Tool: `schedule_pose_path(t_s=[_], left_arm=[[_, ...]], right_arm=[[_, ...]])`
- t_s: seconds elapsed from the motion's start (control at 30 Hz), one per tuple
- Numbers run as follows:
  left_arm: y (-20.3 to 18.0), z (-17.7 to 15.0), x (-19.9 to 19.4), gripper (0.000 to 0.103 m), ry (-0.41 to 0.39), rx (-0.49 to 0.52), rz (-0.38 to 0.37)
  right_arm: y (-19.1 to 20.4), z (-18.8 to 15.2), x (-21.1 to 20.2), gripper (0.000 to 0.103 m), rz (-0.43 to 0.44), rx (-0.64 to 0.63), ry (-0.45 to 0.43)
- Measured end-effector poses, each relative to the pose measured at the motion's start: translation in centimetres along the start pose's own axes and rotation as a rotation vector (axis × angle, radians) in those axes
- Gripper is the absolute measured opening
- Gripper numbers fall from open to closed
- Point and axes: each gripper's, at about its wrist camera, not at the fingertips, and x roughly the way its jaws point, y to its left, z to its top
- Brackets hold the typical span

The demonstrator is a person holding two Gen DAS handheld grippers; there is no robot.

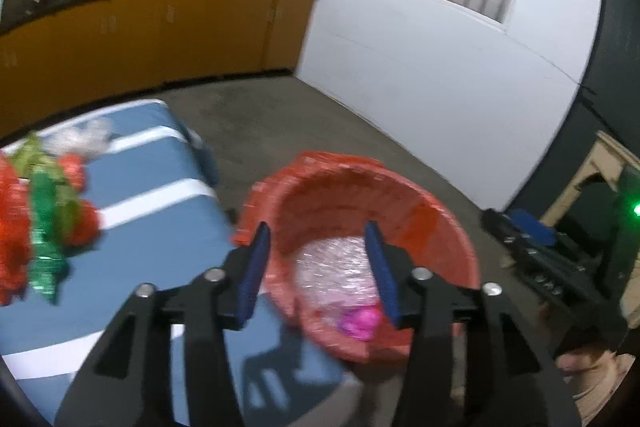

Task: Collect trash
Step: 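Drop the pink bag into the basket with the right tool while the left tool drops the bubble wrap, then move both open tools back over the bag pile, then grasp the green bag with the right tool while the left tool grasps a red bag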

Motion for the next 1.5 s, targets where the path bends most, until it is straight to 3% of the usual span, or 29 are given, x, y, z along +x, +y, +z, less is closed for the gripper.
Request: schedule_pose_path(t_s=[0.27,0.53,0.63,0.83,1.07,1.27,1.5], left_arm=[[4.6,-1.5,-4.6,0.069,-0.071,-0.009,0.234],[11.8,-3.3,-9.4,0.072,-0.111,-0.128,0.446],[13.9,-3.9,-11.0,0.073,-0.127,-0.160,0.518],[18.1,-5.3,-14.7,0.073,-0.175,-0.232,0.659],[21.9,-6.8,-18.1,0.076,-0.209,-0.318,0.739],[24.6,-8.4,-20.1,0.076,-0.214,-0.379,0.778],[26.7,-9.3,-21.2,0.076,-0.212,-0.426,0.794]], right_arm=[[3.1,0.4,-0.8,0.093,-0.006,-0.084,-0.042],[8.6,0.4,0.0,0.093,0.132,-0.131,-0.010],[12.1,0.3,0.3,0.093,0.221,-0.175,0.009],[19.2,-0.2,1.3,0.068,0.386,-0.244,0.050],[28.7,-1.8,3.8,0.054,0.515,-0.330,0.108],[33.5,-4.1,7.1,0.046,0.526,-0.385,0.210],[35.3,-5.5,9.7,0.041,0.486,-0.412,0.289]])
